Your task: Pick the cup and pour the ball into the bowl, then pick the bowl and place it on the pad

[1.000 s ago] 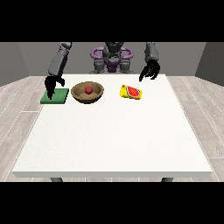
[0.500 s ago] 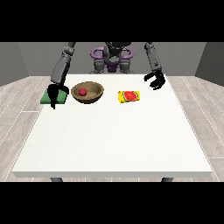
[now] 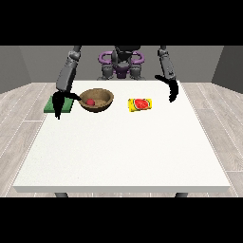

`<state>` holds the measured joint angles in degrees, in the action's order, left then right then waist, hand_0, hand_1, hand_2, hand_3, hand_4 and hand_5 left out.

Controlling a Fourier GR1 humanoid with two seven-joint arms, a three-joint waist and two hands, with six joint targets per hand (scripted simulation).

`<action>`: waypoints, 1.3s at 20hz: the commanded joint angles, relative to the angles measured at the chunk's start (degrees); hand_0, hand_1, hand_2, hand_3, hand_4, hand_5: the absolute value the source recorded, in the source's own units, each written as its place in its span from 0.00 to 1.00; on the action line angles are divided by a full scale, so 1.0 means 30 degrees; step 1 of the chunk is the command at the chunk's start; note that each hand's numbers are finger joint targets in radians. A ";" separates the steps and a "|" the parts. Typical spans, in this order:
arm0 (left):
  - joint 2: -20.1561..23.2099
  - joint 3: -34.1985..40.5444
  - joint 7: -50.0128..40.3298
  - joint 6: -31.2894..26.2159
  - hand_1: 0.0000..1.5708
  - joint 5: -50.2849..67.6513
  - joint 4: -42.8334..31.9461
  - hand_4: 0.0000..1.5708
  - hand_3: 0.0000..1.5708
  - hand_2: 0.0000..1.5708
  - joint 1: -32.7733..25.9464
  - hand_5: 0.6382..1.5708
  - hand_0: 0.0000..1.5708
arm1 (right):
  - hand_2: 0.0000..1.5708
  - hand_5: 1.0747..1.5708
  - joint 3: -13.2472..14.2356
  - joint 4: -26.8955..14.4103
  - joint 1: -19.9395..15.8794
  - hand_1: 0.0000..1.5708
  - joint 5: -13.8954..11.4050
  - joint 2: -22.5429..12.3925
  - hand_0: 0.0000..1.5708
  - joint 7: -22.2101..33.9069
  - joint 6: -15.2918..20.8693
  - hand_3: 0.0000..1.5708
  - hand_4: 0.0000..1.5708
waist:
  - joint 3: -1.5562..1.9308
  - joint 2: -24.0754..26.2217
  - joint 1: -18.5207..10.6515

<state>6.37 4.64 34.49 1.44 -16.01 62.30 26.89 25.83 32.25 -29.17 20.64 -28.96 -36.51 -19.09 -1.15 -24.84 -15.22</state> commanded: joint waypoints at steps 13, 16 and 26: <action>0.0016 0.0626 -0.0740 -0.0386 0.00 0.0734 -0.2199 0.00 0.00 0.00 -0.3281 0.06 0.00 | 0.00 1.00 -0.2465 -0.0340 0.0761 0.00 -0.0361 0.5026 0.00 0.3391 0.1703 0.00 0.00 | 0.0396 0.6433 0.2386; -0.0043 0.0402 -0.1294 -0.0360 0.00 0.0873 -0.0574 0.00 0.00 0.00 -0.2079 0.06 0.00 | 0.00 1.00 -0.1633 -0.1676 -0.0129 0.00 0.0074 0.4469 0.00 0.2343 0.1548 0.00 0.00 | 0.0411 0.4542 0.1524; 0.0330 -0.0115 -0.2387 -0.1116 0.00 0.1066 0.1894 0.00 0.00 0.00 -0.2174 0.06 0.00 | 0.00 1.00 -0.1229 -0.2974 -0.1229 0.00 0.0419 0.4776 0.00 0.1781 0.2407 0.00 0.00 | 0.0419 0.3391 0.0754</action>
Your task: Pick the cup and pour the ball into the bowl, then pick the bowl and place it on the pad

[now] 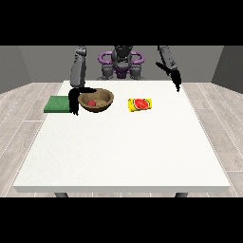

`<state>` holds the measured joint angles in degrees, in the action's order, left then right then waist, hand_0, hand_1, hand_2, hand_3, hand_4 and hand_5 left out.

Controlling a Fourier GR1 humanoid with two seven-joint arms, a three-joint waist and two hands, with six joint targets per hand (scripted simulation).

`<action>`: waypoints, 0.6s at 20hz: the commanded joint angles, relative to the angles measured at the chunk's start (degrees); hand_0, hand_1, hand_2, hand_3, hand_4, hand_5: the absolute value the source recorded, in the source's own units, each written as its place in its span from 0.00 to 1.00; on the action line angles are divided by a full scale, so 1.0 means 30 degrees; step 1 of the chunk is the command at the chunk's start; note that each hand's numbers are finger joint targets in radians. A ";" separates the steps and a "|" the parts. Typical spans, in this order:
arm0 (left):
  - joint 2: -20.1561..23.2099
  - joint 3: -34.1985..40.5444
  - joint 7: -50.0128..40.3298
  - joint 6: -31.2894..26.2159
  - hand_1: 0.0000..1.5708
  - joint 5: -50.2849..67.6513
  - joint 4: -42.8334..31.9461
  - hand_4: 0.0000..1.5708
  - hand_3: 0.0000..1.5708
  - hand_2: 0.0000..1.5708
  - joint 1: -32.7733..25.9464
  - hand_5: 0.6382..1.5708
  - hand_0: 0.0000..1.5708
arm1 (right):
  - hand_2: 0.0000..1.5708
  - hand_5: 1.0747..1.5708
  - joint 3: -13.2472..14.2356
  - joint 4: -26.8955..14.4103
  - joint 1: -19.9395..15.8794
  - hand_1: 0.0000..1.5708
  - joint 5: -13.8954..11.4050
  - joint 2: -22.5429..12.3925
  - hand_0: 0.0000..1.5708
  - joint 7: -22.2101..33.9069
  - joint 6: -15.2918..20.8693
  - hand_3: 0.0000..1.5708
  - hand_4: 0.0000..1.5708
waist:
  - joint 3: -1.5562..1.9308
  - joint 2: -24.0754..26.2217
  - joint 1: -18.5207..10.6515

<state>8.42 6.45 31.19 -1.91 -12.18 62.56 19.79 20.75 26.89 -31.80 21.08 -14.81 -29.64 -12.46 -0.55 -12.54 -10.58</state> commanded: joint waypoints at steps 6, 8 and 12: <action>-0.0537 -0.1314 -0.0039 -0.0406 0.00 -0.0456 0.1467 0.00 0.00 0.00 0.1125 0.07 0.00 | 1.00 0.93 -0.3190 -0.1614 0.1802 1.00 -0.4676 -0.1406 1.00 0.0982 0.5247 1.00 0.69 | 0.0075 -0.2264 -0.2543; -0.0259 -0.1357 0.0020 -0.0632 0.00 -0.0470 0.1789 0.00 0.00 0.00 0.2066 0.08 0.00 | 1.00 0.98 -0.3970 -0.1108 0.2674 1.00 -0.5988 -0.1880 1.00 -0.0329 0.6836 1.00 0.76 | 0.0029 -0.3489 -0.3110; -0.0178 -0.1630 0.0111 -0.0915 0.00 -0.0552 0.2101 0.00 0.00 0.00 0.2317 0.08 0.00 | 1.00 0.99 -0.4125 0.0141 0.4544 1.00 -0.6884 -0.3162 1.00 -0.1177 0.9577 1.00 0.83 | -0.0062 -0.4055 -0.4385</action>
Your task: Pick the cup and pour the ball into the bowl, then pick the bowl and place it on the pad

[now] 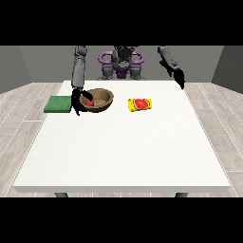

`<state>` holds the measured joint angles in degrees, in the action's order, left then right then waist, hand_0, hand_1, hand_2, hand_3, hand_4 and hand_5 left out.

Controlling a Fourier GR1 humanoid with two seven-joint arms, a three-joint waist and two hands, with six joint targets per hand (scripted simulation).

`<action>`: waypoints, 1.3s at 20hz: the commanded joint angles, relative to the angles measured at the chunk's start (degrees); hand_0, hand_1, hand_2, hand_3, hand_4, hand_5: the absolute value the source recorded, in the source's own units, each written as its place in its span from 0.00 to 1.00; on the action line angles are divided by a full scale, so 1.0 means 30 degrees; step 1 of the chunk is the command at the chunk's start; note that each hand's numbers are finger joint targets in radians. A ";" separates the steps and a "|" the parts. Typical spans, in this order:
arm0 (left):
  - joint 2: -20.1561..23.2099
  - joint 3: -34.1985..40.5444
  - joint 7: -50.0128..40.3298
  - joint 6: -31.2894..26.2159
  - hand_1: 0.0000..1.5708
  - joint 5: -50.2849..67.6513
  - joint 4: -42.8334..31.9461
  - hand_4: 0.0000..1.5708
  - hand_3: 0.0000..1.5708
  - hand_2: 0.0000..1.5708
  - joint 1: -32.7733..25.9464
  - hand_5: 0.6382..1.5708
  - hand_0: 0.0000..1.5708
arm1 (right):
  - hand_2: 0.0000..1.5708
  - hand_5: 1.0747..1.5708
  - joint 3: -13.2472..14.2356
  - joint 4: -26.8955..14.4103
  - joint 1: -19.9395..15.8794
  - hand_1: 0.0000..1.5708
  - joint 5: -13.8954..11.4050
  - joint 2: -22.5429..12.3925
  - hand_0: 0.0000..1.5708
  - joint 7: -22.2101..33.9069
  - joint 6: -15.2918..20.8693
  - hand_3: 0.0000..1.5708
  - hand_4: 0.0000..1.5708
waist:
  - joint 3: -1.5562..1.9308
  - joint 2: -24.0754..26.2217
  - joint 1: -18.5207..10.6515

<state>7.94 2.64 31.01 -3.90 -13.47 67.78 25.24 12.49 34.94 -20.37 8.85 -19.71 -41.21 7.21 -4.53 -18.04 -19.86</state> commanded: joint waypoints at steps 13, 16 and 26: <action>-0.0145 -0.0162 -0.0437 -0.1084 0.00 0.0249 -0.2333 0.00 0.00 0.00 0.0214 0.08 0.00 | 1.00 1.00 -0.2657 0.0589 0.1470 1.00 -0.3543 -0.5527 1.00 1.2105 0.1979 1.00 0.78 | 0.1354 0.1958 -0.1438; -0.0360 0.0235 -0.0699 -0.0331 0.00 0.0142 -0.3255 0.00 0.00 0.00 0.0024 0.09 0.00 | 1.00 0.97 -0.3763 0.1766 0.0708 1.00 -0.4762 -0.8911 1.00 1.4232 -0.0204 1.00 0.83 | 0.1332 0.3325 -0.0449; 0.0218 0.1970 0.2223 0.0822 0.00 0.0790 -0.5163 0.00 0.00 0.00 -0.2408 0.08 0.00 | 1.00 0.90 -0.5498 0.5277 -0.1394 1.00 -0.7380 -1.1388 1.00 1.5810 -0.4013 1.00 1.00 | 0.1494 0.3996 0.3036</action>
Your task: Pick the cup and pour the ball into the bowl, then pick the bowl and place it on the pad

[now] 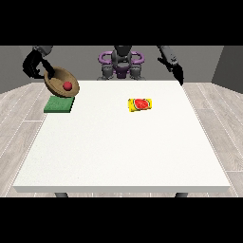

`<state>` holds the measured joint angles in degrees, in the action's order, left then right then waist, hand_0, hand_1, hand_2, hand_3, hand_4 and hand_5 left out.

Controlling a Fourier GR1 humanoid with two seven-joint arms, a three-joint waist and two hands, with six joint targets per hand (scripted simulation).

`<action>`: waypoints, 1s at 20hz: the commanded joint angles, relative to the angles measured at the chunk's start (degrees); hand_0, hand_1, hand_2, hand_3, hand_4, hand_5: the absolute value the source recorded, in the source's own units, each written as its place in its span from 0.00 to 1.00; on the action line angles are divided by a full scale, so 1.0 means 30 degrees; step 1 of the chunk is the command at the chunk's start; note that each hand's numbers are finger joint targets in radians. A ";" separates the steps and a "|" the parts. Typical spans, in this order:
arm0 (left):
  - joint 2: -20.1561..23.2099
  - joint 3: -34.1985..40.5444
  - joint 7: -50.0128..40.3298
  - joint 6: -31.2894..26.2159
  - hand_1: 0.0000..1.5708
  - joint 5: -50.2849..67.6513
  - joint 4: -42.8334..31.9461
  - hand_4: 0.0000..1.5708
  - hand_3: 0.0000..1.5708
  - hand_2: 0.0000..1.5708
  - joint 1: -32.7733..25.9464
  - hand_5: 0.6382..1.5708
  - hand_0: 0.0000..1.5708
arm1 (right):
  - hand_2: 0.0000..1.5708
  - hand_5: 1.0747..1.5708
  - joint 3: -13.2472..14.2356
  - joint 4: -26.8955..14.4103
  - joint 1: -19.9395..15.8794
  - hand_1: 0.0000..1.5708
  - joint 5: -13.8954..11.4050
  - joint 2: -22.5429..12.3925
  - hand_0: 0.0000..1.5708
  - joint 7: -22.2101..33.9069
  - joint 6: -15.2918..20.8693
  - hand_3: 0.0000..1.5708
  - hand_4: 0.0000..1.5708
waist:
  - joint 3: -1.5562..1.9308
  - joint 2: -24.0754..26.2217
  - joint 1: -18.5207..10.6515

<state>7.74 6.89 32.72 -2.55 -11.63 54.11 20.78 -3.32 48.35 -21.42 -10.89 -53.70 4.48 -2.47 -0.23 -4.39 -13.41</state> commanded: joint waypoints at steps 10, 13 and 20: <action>0.4208 0.4243 0.4394 -0.2153 0.00 0.3264 -0.1168 0.30 0.00 0.00 0.0365 0.53 0.00 | 1.00 1.00 0.2101 -0.1637 -0.1350 1.00 -0.1412 0.1274 1.00 -0.2142 0.2849 0.98 0.97 | 0.0104 -0.4415 0.1287; 0.4738 0.4581 0.4732 -0.2652 0.00 0.3673 -0.1007 0.53 0.00 0.00 0.0590 0.59 0.00 | 1.00 0.98 0.2753 -0.2558 -0.1908 1.00 -0.1382 0.1872 1.00 -0.2621 0.4014 1.00 0.90 | 0.0109 -0.5680 0.0849; 0.5903 0.5632 0.4620 -0.3927 0.00 0.4880 -0.0121 0.56 0.00 0.00 -0.0535 0.59 0.00 | 1.00 0.76 0.5388 -0.5114 -0.2037 1.00 0.1467 0.3065 1.00 -0.3893 0.3013 0.95 0.64 | 0.0124 -0.5928 0.1005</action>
<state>24.75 22.66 45.74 -13.31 1.89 53.38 21.09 10.45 36.56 -27.22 -10.42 -49.07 -7.11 8.61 -1.11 -21.09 -10.08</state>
